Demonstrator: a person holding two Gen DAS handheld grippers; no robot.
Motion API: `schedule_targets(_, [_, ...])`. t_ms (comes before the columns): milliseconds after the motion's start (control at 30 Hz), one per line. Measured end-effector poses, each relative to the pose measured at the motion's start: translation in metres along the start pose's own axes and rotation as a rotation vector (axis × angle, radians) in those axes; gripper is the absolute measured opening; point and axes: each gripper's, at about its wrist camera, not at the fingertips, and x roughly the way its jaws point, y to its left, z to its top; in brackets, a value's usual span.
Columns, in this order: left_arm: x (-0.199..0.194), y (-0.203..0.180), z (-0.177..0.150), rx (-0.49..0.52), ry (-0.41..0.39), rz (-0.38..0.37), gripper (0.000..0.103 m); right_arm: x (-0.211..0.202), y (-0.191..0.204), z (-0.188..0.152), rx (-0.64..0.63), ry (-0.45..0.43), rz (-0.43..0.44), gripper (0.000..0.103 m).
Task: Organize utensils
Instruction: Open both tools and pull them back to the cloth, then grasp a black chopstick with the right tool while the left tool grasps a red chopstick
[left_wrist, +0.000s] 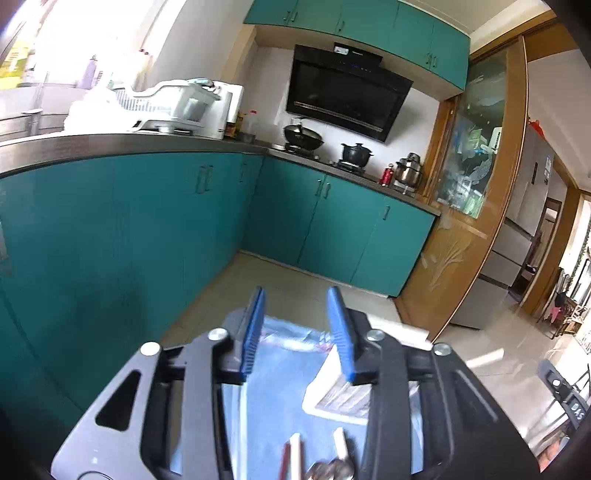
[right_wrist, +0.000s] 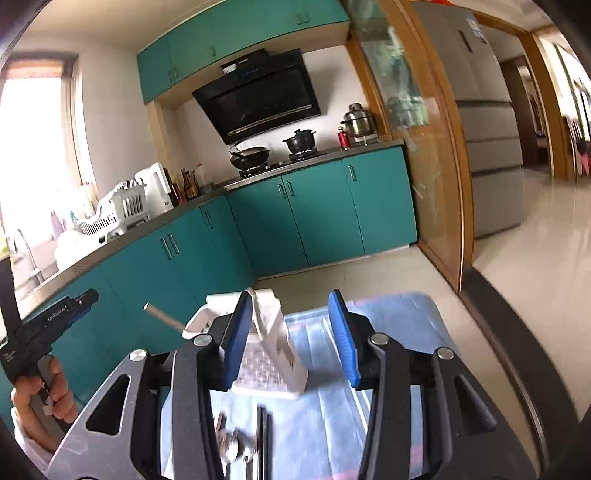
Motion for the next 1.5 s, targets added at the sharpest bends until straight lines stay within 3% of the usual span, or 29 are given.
schedule_targets(67, [-0.008,0.011,-0.025,0.044,0.051,0.049,0.056,-0.010,-0.012,-0.027,0.024,0.037,-0.039,0.044])
schedule_targets(133, [-0.003,0.017,-0.059,0.112,0.145,0.095,0.056,0.000,-0.019,-0.056,0.008,0.146,-0.087,0.044])
schedule_targets(200, [0.011,0.023,-0.108,0.169,0.304,0.110,0.056,0.025,-0.017,-0.094,-0.029,0.318,-0.115,0.044])
schedule_targets(300, [0.025,0.024,-0.163,0.216,0.492,0.076,0.055,0.057,-0.002,-0.144,-0.041,0.507,-0.058,0.043])
schedule_targets(400, [0.024,0.017,-0.194,0.264,0.569,0.061,0.055,0.072,0.025,-0.167,-0.103,0.565,-0.024,0.042])
schedule_targets(567, [0.016,0.007,-0.201,0.315,0.568,0.038,0.055,0.090,0.041,-0.187,-0.161,0.637,-0.054,0.030])
schedule_targets(833, [0.016,0.003,-0.202,0.325,0.582,0.020,0.055,0.093,0.047,-0.188,-0.202,0.645,-0.059,0.030])
schedule_targets(933, [0.024,-0.001,-0.207,0.335,0.603,0.026,0.047,0.092,0.046,-0.189,-0.200,0.646,-0.068,0.028])
schedule_targets(1000, [0.026,0.000,-0.209,0.326,0.619,0.018,0.042,0.090,0.045,-0.190,-0.201,0.642,-0.081,0.020])
schedule_targets(1033, [0.026,0.000,-0.209,0.324,0.620,0.015,0.040,0.090,0.042,-0.189,-0.188,0.639,-0.096,0.011])
schedule_targets(1167, [0.024,-0.002,-0.209,0.323,0.623,0.016,0.010,0.086,0.022,-0.185,-0.112,0.639,-0.120,0.007])
schedule_targets(1300, [0.023,-0.006,-0.211,0.330,0.648,0.014,0.006,0.074,0.004,-0.182,-0.060,0.658,-0.164,0.007])
schedule_targets(1400, [0.017,-0.010,-0.211,0.323,0.696,-0.028,0.006,0.062,0.001,-0.183,-0.084,0.691,-0.160,0.006])
schedule_targets(1500, [0.010,-0.016,-0.208,0.330,0.693,-0.052,0.011,0.053,0.000,-0.182,-0.097,0.696,-0.154,0.009])
